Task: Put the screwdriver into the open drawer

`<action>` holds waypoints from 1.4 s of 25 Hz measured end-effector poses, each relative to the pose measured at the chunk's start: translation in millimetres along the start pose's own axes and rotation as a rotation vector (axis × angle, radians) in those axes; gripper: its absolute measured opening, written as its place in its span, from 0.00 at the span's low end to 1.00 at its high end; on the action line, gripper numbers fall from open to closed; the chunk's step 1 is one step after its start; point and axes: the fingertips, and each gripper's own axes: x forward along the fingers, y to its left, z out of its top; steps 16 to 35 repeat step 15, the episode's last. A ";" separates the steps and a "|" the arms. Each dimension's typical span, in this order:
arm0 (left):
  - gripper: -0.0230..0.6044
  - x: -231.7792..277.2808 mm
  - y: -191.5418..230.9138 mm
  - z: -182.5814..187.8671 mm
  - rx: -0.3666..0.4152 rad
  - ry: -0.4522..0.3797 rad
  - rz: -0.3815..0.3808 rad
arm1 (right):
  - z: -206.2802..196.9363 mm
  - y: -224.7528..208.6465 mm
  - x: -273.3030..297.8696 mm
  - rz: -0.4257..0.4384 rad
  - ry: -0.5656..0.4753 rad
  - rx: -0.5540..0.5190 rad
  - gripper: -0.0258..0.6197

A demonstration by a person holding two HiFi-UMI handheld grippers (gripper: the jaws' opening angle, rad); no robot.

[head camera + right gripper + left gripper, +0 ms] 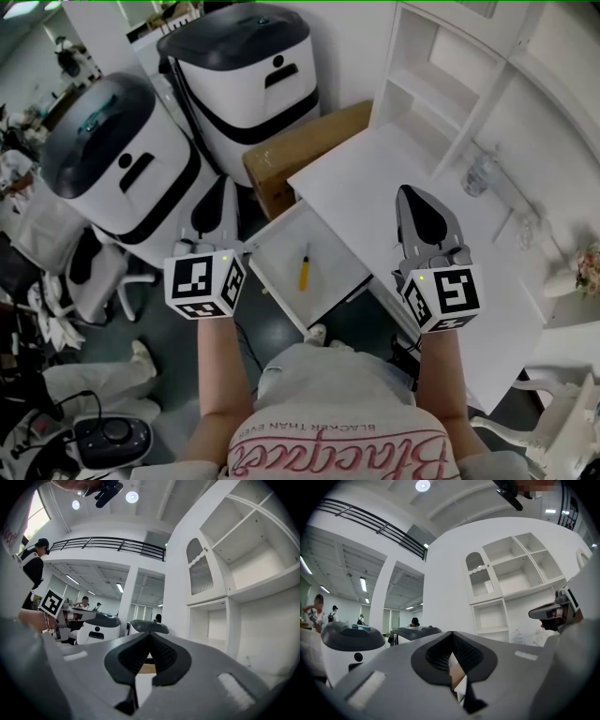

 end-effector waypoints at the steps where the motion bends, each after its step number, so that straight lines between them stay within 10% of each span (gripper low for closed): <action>1: 0.07 -0.7 0.3 2.7 0.003 -0.007 0.001 | 2.1 -0.2 0.1 0.000 -0.005 -0.004 0.04; 35: 0.07 -0.5 -8.1 43.7 0.064 -0.099 -0.023 | 37.5 -9.9 -3.5 -0.022 -0.079 -0.064 0.04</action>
